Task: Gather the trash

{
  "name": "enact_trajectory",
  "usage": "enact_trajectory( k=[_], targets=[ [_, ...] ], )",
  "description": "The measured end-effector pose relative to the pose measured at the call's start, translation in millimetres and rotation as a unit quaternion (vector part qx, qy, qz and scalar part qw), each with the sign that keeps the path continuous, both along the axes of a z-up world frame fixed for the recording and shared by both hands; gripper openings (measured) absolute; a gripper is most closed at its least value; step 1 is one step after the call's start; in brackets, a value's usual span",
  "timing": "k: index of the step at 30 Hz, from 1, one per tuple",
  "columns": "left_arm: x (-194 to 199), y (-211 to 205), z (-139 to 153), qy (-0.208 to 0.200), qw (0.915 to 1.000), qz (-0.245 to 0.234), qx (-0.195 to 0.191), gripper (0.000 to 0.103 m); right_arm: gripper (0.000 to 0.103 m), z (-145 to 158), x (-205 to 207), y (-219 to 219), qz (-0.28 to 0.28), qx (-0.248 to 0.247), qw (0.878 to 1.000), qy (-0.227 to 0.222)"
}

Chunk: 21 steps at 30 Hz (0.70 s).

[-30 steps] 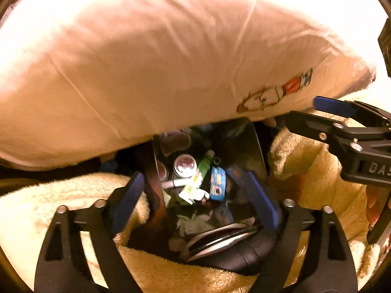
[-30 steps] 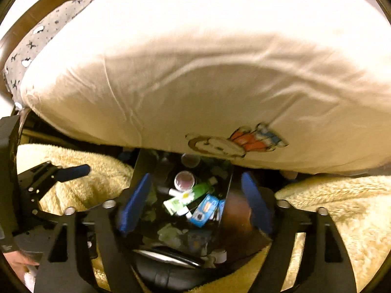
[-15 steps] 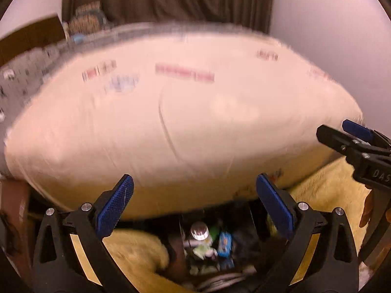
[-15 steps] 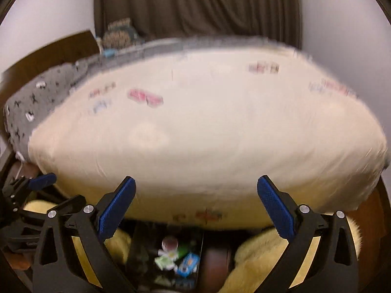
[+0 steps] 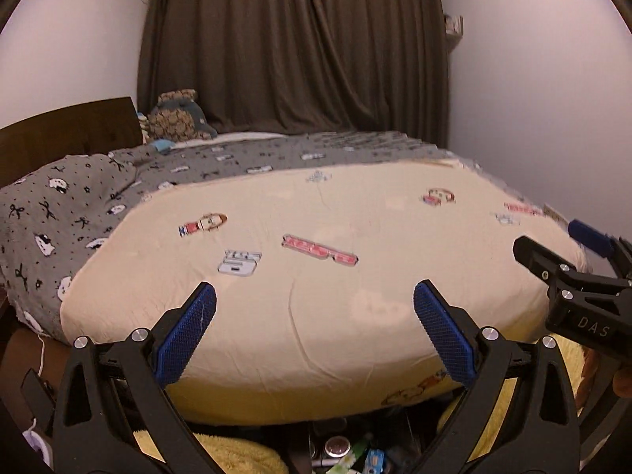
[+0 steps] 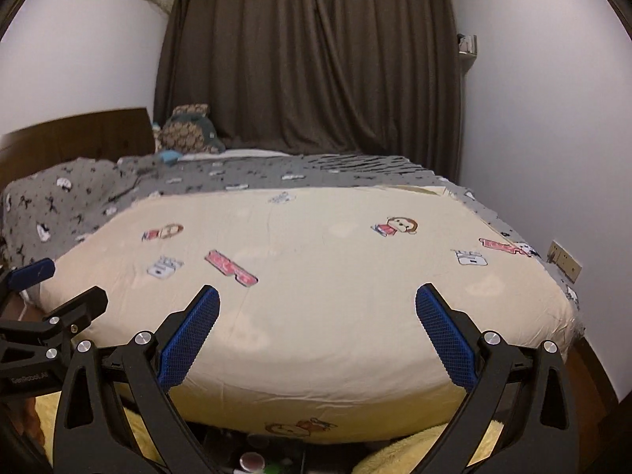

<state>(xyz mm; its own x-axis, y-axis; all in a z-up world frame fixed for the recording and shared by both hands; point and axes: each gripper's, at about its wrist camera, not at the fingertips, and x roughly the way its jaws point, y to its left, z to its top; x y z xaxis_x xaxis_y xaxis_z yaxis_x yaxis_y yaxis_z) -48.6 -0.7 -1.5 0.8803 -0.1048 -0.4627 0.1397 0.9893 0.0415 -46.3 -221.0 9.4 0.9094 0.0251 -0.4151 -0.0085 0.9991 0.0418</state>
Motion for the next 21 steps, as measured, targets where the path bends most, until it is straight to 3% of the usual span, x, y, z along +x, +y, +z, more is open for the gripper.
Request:
enact_trajectory(
  k=[6,21],
  targets=[
    [-8.9,1.0,9.1,-0.024,0.9997,0.01,-0.002,0.095,0.1,7.2,-2.5,0.7,0.008,-0.004,1.0,-0.006],
    [-10.7,6.0,9.3,-0.028,0.9995,0.016,-0.005,0.095,0.1,10.0,-6.4,1.7,-0.019,-0.015,1.0,-0.013]
  ],
)
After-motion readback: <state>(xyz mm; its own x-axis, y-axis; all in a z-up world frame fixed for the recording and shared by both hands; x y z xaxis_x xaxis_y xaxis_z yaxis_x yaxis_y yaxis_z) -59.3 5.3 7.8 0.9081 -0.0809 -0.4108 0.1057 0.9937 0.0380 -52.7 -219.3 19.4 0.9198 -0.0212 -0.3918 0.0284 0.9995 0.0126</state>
